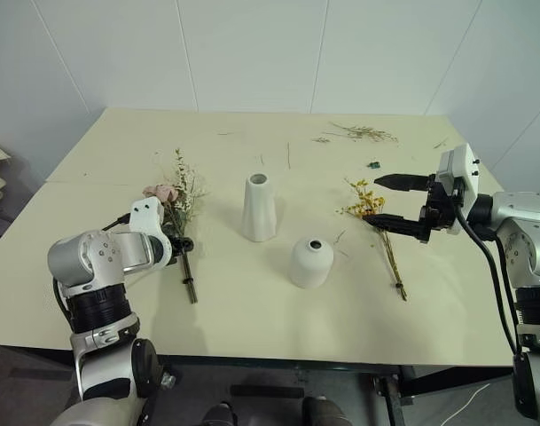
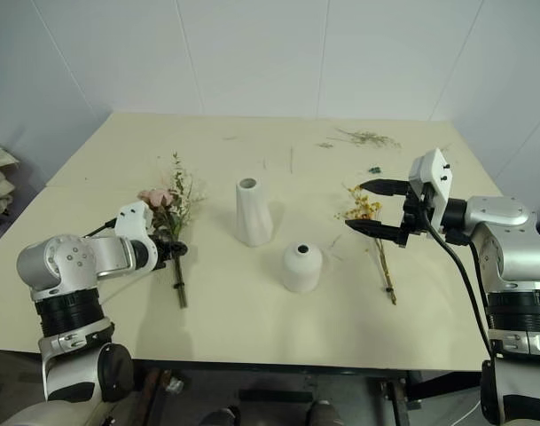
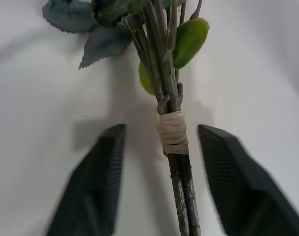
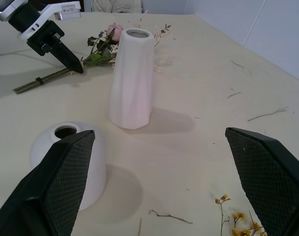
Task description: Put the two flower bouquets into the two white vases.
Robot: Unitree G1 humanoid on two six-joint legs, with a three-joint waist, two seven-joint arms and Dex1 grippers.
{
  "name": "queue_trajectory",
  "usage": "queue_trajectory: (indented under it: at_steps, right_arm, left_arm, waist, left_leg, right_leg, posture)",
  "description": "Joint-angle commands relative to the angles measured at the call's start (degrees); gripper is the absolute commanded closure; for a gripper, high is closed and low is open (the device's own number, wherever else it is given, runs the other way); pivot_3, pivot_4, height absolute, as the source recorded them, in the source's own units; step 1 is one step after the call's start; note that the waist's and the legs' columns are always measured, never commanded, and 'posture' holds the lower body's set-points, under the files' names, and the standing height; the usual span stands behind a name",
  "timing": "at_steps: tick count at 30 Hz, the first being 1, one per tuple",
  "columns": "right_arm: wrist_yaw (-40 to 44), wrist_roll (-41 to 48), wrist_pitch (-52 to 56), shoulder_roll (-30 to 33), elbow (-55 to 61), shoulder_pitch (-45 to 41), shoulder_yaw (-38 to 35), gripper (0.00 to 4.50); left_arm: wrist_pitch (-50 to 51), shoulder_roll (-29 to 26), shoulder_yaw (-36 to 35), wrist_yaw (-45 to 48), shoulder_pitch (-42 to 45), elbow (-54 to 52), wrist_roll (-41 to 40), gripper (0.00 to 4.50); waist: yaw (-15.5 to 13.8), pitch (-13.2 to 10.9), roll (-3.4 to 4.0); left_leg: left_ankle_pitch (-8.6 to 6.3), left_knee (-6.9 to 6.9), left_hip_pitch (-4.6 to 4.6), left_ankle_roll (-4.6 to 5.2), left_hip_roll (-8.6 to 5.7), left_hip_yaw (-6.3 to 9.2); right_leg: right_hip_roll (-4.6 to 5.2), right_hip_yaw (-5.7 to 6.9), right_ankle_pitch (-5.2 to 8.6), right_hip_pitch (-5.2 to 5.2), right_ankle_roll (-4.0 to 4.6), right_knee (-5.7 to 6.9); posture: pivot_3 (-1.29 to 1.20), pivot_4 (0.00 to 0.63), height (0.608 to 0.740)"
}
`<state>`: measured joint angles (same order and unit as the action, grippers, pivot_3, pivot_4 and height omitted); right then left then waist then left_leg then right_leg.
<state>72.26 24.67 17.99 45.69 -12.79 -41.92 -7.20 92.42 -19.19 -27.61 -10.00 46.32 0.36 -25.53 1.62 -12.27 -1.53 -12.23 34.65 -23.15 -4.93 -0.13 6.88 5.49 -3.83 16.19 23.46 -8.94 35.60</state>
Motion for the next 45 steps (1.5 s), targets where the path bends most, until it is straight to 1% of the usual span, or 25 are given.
queue_trajectory:
  at_steps: [1,2,4,6,8,11,13,17,20,21,23,27,29,34,36,38,41,45]
  right_arm:
    - [-0.3,1.2,0.0,1.5,2.1,0.2,-2.3,0.00]
    - [-0.4,1.2,0.0,1.5,2.2,0.3,-2.3,0.00]
    - [-1.1,0.6,0.1,1.7,1.8,0.1,-2.1,0.00]
    - [-1.2,0.3,-0.1,1.9,1.7,0.1,-2.0,0.00]
    - [-1.1,0.7,-0.2,2.0,2.0,0.2,-2.3,0.00]
    - [-3.3,1.2,2.0,2.2,2.9,0.3,-3.0,0.00]
    - [-4.0,2.7,3.0,1.8,3.8,0.5,-4.2,0.00]
    - [-4.5,4.4,4.7,2.2,5.8,1.5,-5.5,0.00]
    - [-5.8,5.5,5.9,3.1,9.6,4.8,-7.9,0.00]
    - [-6.3,6.0,6.3,3.4,10.8,5.8,-8.6,0.00]
    - [-6.9,7.5,8.0,3.9,13.8,8.3,-10.2,0.00]
    - [-7.9,11.1,12.2,5.2,20.1,13.8,-13.2,0.00]
    - [-9.0,12.6,13.9,5.9,22.7,16.0,-15.0,0.00]
    - [-11.5,15.6,16.3,6.2,26.9,18.9,-17.9,0.00]
    - [-14.0,16.3,16.2,5.0,29.6,20.8,-19.8,0.00]
    - [-15.7,17.1,16.1,4.3,31.7,22.6,-21.0,0.00]
    - [-17.2,17.7,15.7,4.0,33.5,24.8,-21.9,0.00]
    - [-18.5,18.6,15.4,4.2,34.8,27.1,-23.5,0.00]
  left_arm:
    - [0.1,-0.3,0.2,-0.1,0.9,-0.4,-0.2,3.41]
    - [0.1,-0.5,0.5,0.1,0.9,-0.6,-0.2,3.80]
    - [0.1,-0.2,0.3,0.2,1.3,-0.6,0.1,4.35]
    - [-0.1,-0.2,0.4,1.2,1.8,-1.3,0.6,4.39]
    - [-3.4,-0.2,0.6,2.6,2.3,-2.4,1.0,4.39]
    - [-14.1,-2.2,4.2,6.8,1.1,-3.2,1.8,4.39]
    - [-18.8,-3.1,5.3,8.9,1.1,-2.4,2.2,4.39]
    - [-34.4,-4.0,7.0,13.2,1.4,0.1,3.9,4.39]
    - [-53.5,-4.0,7.7,20.6,6.0,7.1,4.9,4.39]
    - [-58.0,-3.9,7.6,22.1,7.3,9.2,4.8,4.39]
    - [-65.3,-3.3,7.0,25.9,10.5,14.6,3.7,4.39]
    - [-80.5,-2.7,7.1,40.3,16.5,26.5,1.0,4.39]
    - [-86.2,-2.1,6.3,44.4,20.3,33.1,0.0,4.39]
    - [-90.5,-0.9,4.1,50.2,27.1,44.0,-3.4,4.39]
    - [-92.5,0.8,3.6,57.7,29.0,46.6,-5.9,4.39]
    - [-93.0,1.7,3.4,62.8,30.3,48.5,-7.3,4.39]
    - [-90.9,2.3,2.9,68.2,31.4,49.9,-9.5,4.39]
    - [-90.7,3.3,2.7,72.5,32.8,51.4,-10.8,4.39]
  waist:
    - [0.0,0.0,0.00]
    - [0.0,0.0,0.00]
    - [0.0,0.0,0.00]
    - [0.0,0.0,0.00]
    - [0.0,0.0,0.00]
    - [0.0,0.0,0.00]
    - [0.0,0.0,0.00]
    - [0.0,0.0,0.00]
    - [-0.3,0.0,-0.01]
    - [-0.4,0.0,-0.02]
    - [-0.7,0.0,-0.02]
    - [-1.2,0.0,-0.02]
    - [-1.4,0.0,-0.02]
    - [-1.2,0.0,-0.03]
    - [-1.3,0.0,-0.03]
    - [-1.4,0.0,-0.04]
    - [-1.4,0.0,-0.04]
    - [-1.2,0.0,-0.05]
  left_leg:
    - [0.00,0.00,0.00,0.00,0.00,0.00]
    - [0.00,0.00,0.00,0.00,0.00,0.00]
    - [0.00,0.00,0.00,0.00,0.00,0.00]
    - [0.00,0.00,0.00,-0.01,0.00,0.00]
    - [0.00,0.00,-0.01,-0.01,0.00,0.00]
    - [0.00,-0.01,-0.02,-0.01,0.00,0.00]
    - [0.01,-0.01,-0.03,-0.03,0.00,-0.01]
    - [-0.01,-0.02,-0.04,-0.05,0.00,-0.02]
    - [-0.01,-0.02,-0.05,-0.05,0.00,-0.02]
    - [-0.01,-0.02,-0.09,-0.05,0.00,-0.01]
    - [-0.01,0.02,-0.14,-0.04,-0.01,-0.02]
    - [-0.06,0.03,-0.14,0.04,-0.02,-0.06]
    - [-0.07,0.03,-0.14,0.06,-0.02,-0.09]
    - [-0.12,0.07,-0.15,0.16,-0.01,-0.11]
    - [-0.13,0.07,-0.14,0.17,-0.01,-0.11]
    - [-0.13,0.06,-0.15,0.17,-0.01,-0.10]
    - [-0.14,0.07,-0.17,0.19,-0.02,-0.10]
    - [-0.14,0.07,-0.15,0.19,-0.01,-0.11]
  right_leg:
    - [0.00,0.00,0.00,0.00,0.00,0.00]
    - [0.00,0.00,0.00,0.00,0.00,0.00]
    - [0.00,0.00,0.00,0.00,0.00,0.00]
    - [0.00,0.00,0.00,0.00,0.00,0.00]
    - [0.00,0.00,0.00,0.00,0.00,-0.01]
    - [0.00,0.00,0.00,0.01,0.00,-0.02]
    - [0.00,0.00,-0.01,0.02,0.01,-0.03]
    - [0.00,0.00,-0.01,0.01,0.01,-0.08]
    - [0.00,0.00,-0.01,0.01,0.01,-0.10]
    - [0.00,0.01,-0.01,0.02,0.01,-0.10]
    - [0.01,0.01,-0.03,0.01,-0.03,-0.16]
    - [0.03,0.00,-0.06,-0.04,-0.10,-0.30]
    - [0.02,0.01,-0.06,-0.04,-0.10,-0.31]
    - [0.02,0.00,-0.08,-0.03,-0.13,-0.31]
    - [0.03,-0.01,-0.08,-0.03,-0.13,-0.31]
    - [0.02,0.00,-0.07,-0.03,-0.14,-0.31]
    - [0.02,0.00,-0.08,-0.04,-0.14,-0.33]
    - [0.02,-0.01,-0.08,-0.03,-0.14,-0.30]
  posture:
    - [0.00,0.150,0.740]
    - [0.00,0.150,0.740]
    - [0.00,0.150,0.740]
    - [0.00,0.150,0.740]
    - [0.00,0.150,0.740]
    - [0.00,0.150,0.740]
    - [0.00,0.150,0.740]
    - [0.00,0.150,0.740]
    - [0.00,0.150,0.740]
    - [0.00,0.150,0.740]
    - [0.00,0.150,0.740]
    - [0.00,0.150,0.740]
    - [0.00,0.150,0.740]
    - [0.00,0.150,0.740]
    - [0.00,0.150,0.740]
    - [0.00,0.150,0.740]
    - [0.00,0.150,0.740]
    - [0.00,0.150,0.740]
